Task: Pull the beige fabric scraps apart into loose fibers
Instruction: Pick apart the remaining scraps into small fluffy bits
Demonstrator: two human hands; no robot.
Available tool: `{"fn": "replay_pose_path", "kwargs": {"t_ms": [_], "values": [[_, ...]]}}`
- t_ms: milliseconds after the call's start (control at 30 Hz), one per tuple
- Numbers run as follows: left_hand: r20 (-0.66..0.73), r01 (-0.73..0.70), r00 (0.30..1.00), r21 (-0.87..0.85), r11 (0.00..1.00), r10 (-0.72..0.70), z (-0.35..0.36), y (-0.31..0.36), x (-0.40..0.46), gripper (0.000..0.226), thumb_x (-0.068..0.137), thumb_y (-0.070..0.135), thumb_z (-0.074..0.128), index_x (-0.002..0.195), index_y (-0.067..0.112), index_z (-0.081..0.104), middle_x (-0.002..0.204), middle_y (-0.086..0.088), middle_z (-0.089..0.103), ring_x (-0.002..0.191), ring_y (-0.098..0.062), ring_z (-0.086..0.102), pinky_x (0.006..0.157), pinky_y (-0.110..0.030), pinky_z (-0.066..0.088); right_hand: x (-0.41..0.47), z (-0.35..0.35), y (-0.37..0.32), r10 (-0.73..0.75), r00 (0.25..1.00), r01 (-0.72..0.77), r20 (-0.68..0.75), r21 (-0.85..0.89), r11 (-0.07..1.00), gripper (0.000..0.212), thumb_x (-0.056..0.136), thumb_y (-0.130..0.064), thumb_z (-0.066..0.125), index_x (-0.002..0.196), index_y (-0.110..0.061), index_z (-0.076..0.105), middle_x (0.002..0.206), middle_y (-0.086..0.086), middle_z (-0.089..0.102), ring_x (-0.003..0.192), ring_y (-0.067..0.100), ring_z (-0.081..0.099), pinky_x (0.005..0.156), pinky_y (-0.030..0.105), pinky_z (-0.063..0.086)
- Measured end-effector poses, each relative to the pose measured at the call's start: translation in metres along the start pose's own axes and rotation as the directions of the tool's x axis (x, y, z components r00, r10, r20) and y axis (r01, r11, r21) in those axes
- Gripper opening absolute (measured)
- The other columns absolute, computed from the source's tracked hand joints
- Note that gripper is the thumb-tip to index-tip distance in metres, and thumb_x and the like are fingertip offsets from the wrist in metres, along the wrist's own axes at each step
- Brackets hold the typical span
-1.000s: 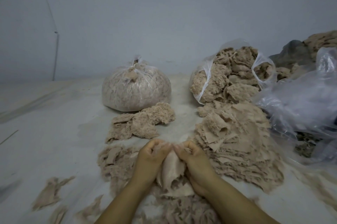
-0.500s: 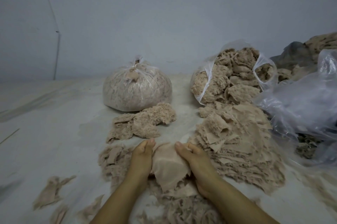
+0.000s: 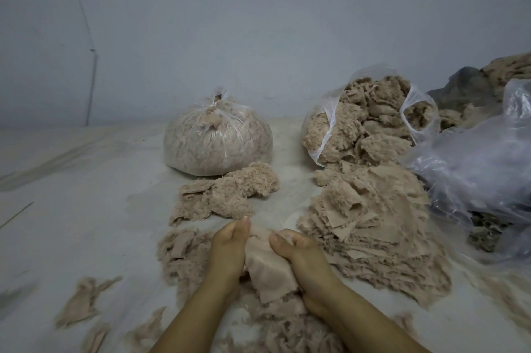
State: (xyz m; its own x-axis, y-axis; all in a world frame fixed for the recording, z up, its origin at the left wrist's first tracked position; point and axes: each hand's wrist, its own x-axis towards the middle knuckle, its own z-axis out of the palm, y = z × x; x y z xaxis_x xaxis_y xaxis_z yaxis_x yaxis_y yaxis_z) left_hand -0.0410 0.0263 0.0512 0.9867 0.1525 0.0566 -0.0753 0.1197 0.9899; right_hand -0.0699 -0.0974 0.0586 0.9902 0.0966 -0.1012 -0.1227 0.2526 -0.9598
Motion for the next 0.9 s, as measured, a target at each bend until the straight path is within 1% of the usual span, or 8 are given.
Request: {"fn": "replay_pose_path", "kwargs": {"t_ms": [200,300,333,400,533,633,767,900], "values": [[-0.220,0.029,0.972,-0.243,0.970,-0.085,-0.019,0.007,0.015,0.028,0.102,0.023,0.039,0.082,0.005,0.047,0.042,0.004,0.041,0.033,-0.008,0.034,0.033,-0.016,0.027,0.002,-0.004,-0.003,-0.050,0.998,0.059,-0.049,0.206,0.977,0.027,0.084,-0.018,0.064,0.100,0.003,0.068,0.095,0.023,0.072,0.076,0.026,0.069,0.064,0.030,0.056],[0.069,0.161,0.986,-0.176,0.971,-0.151,-0.015,0.008,0.008,0.050,0.096,0.049,0.042,0.095,0.003,0.061,0.077,-0.011,0.070,0.070,-0.024,0.067,0.064,-0.035,0.056,0.004,-0.006,-0.003,-0.076,0.996,0.085,-0.041,0.275,0.958,0.034,0.084,-0.020,0.064,0.107,0.004,0.067,0.103,0.025,0.070,0.088,0.032,0.069,0.078,0.036,0.056],[0.194,0.186,0.968,-0.125,0.975,-0.160,-0.009,0.009,0.001,0.051,0.093,0.050,0.046,0.101,0.004,0.065,0.092,-0.015,0.072,0.085,-0.028,0.069,0.078,-0.041,0.056,0.004,-0.005,-0.002,-0.077,0.996,0.083,-0.033,0.274,0.958,0.034,0.084,-0.020,0.064,0.108,0.004,0.067,0.104,0.024,0.070,0.093,0.034,0.068,0.084,0.038,0.055],[0.283,0.119,0.953,-0.034,0.992,-0.105,-0.001,0.007,-0.007,0.039,0.089,0.038,0.056,0.102,0.002,0.068,0.100,-0.021,0.071,0.090,-0.031,0.069,0.083,-0.042,0.053,0.005,-0.003,0.000,-0.078,0.996,0.085,-0.039,0.246,0.966,0.037,0.079,-0.021,0.066,0.106,0.004,0.069,0.103,0.022,0.071,0.097,0.032,0.069,0.087,0.037,0.054],[0.213,0.031,0.976,0.082,0.996,-0.048,0.000,0.005,-0.008,0.017,0.092,0.016,0.057,0.083,0.010,0.070,0.070,-0.009,0.070,0.051,-0.014,0.063,0.045,-0.022,0.046,0.003,-0.006,0.000,-0.160,0.980,0.166,-0.118,0.037,0.985,0.047,0.063,-0.037,0.076,0.093,-0.001,0.068,0.092,0.020,0.072,0.080,0.023,0.068,0.073,0.033,0.054],[0.259,0.024,0.963,0.213,0.977,-0.080,-0.001,0.005,-0.012,0.021,0.090,0.025,0.060,0.076,0.017,0.073,0.069,-0.005,0.072,0.052,-0.011,0.065,0.042,-0.018,0.043,0.002,-0.006,-0.001,-0.220,0.963,0.198,-0.154,-0.146,0.969,0.045,0.057,-0.044,0.081,0.092,-0.019,0.066,0.086,0.012,0.067,0.069,0.012,0.065,0.060,0.023,0.054],[0.177,0.077,0.978,0.204,0.976,-0.114,-0.001,0.005,-0.008,0.030,0.092,0.030,0.054,0.070,0.017,0.071,0.055,0.001,0.063,0.039,-0.006,0.052,0.036,-0.015,0.032,0.001,-0.006,0.001,-0.281,0.956,0.222,-0.086,-0.413,0.883,0.064,0.045,-0.057,0.086,0.099,-0.042,0.055,0.092,-0.008,0.055,0.071,0.001,0.057,0.061,0.016,0.048],[0.254,0.053,0.963,0.135,0.989,-0.086,0.000,0.005,-0.008,0.026,0.091,0.022,0.059,0.071,0.009,0.068,0.057,-0.007,0.059,0.041,-0.010,0.048,0.039,-0.018,0.033,0.009,-0.007,0.005,-0.408,0.902,0.288,-0.141,-0.507,0.813,0.024,0.077,-0.006,0.067,0.077,-0.028,0.060,0.075,-0.007,0.059,0.072,0.012,0.055,0.061,0.020,0.042]]}}
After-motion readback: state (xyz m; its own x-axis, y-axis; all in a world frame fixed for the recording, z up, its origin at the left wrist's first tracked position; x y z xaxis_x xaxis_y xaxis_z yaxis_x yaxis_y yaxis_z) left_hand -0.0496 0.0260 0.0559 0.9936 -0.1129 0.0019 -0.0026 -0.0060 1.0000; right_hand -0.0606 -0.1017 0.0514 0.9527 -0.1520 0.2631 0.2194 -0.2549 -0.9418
